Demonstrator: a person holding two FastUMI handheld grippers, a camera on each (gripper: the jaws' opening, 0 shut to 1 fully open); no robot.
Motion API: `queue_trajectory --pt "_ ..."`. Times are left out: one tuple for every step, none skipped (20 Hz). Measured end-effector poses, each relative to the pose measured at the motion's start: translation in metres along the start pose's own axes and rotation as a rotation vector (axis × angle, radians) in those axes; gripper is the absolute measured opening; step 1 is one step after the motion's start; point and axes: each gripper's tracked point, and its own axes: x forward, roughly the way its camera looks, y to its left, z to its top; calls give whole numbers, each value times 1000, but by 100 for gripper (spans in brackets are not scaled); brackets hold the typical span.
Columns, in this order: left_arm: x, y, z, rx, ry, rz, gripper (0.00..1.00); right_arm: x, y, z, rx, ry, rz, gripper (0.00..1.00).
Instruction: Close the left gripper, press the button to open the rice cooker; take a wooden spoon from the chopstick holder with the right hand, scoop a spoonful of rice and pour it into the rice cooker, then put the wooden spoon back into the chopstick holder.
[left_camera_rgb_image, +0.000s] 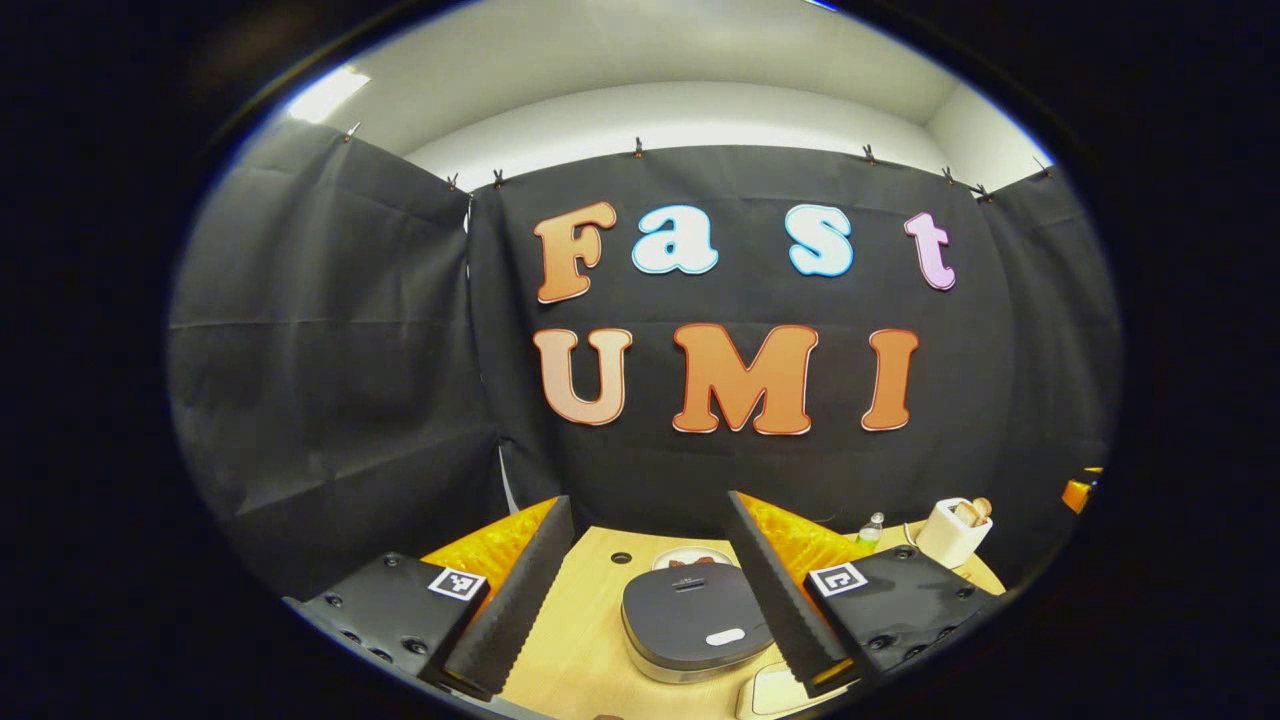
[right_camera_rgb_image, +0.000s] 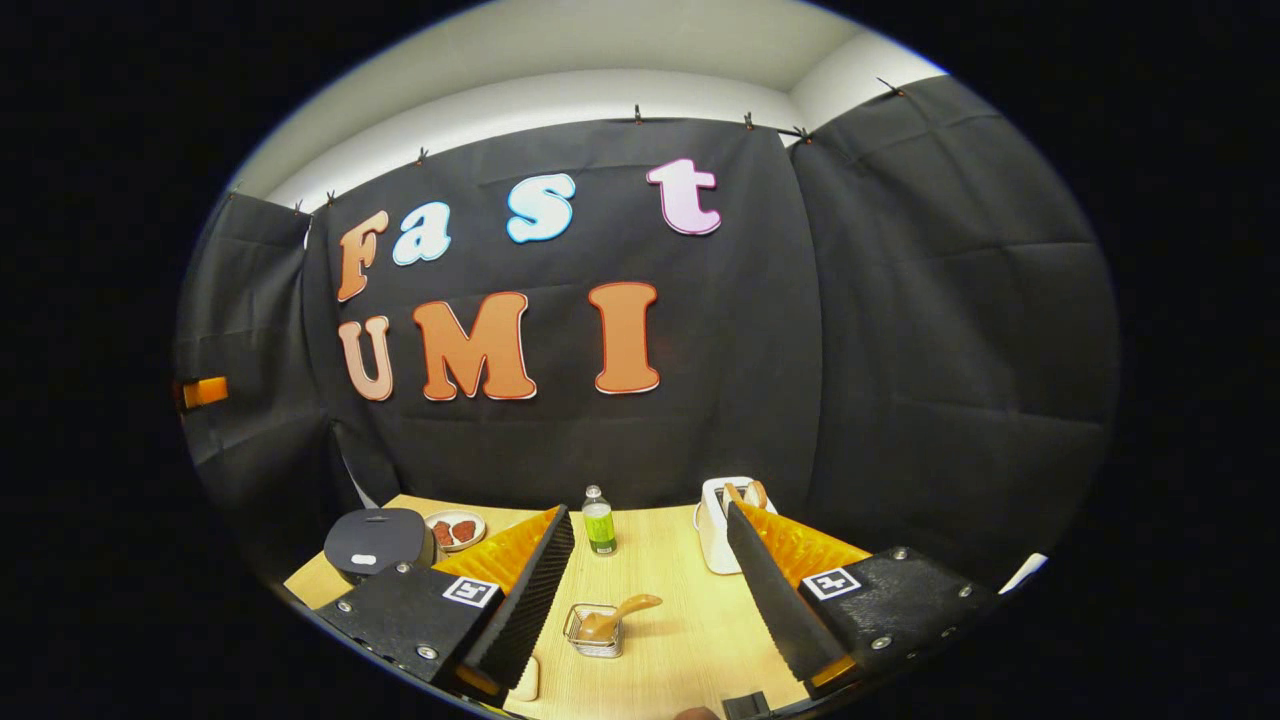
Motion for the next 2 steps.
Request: queue_trajectory --pt "-2 3 0 2 -5 5 96 -2 2 3 -5 -8 4 100" --pt "-5 3 -1 10 -8 9 96 -2 3 5 -9 -14 6 95"
